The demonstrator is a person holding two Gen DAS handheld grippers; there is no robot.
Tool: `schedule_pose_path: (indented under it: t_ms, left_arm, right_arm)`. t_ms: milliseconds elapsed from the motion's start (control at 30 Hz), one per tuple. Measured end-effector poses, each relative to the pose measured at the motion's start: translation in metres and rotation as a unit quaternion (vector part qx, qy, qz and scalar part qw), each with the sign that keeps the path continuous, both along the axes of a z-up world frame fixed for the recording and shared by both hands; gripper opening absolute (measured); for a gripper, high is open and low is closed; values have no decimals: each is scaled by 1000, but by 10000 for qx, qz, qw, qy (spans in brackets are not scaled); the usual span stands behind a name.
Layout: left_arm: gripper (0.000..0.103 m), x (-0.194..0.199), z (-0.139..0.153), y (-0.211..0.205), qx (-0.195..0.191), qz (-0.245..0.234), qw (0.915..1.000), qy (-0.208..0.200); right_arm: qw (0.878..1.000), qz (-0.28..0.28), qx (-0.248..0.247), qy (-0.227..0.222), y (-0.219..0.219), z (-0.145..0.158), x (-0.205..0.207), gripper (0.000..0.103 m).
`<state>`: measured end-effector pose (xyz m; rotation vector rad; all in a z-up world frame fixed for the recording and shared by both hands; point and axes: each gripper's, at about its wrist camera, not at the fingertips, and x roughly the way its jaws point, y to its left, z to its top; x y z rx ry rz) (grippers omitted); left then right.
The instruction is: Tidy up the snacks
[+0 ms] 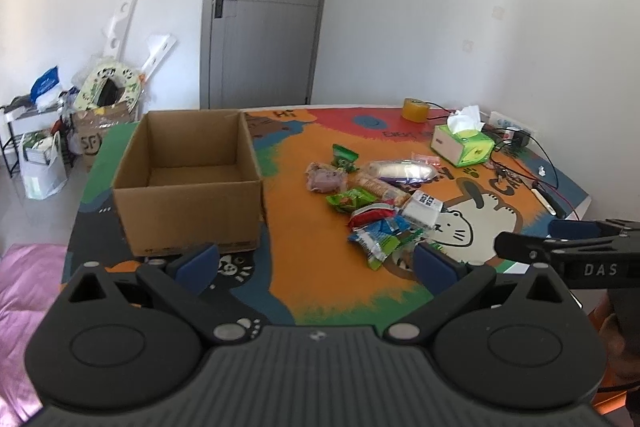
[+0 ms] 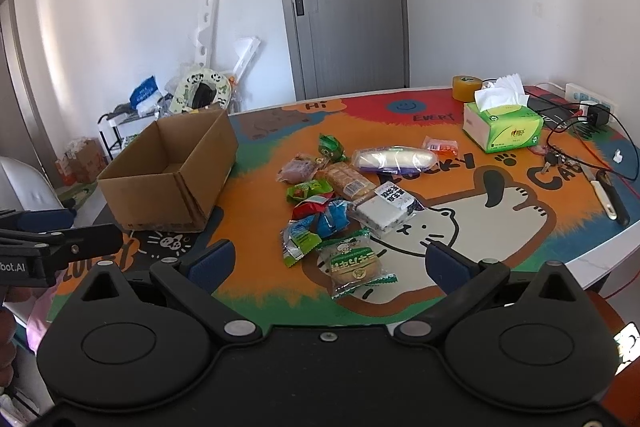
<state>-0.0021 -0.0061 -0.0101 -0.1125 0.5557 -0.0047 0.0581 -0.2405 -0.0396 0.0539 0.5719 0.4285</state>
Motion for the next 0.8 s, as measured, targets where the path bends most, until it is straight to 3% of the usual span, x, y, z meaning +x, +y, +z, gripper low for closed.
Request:
schedule_pose_path:
  t_ms: [467,600,800]
  left_arm:
    - [101,38,-36,-29,-54,-351,9994,11]
    - [94,59,-46,-32,-117,-391,9991,99]
    - [81,88,-60,-35,-96,-485,9985,216]
  right_arm:
    - [9992,126,336,155,-11,-45,30,101]
    - [9991,164,322,216,-9,-62,42,95]
    - [9978,240,406,474,-5,-82,68,78]
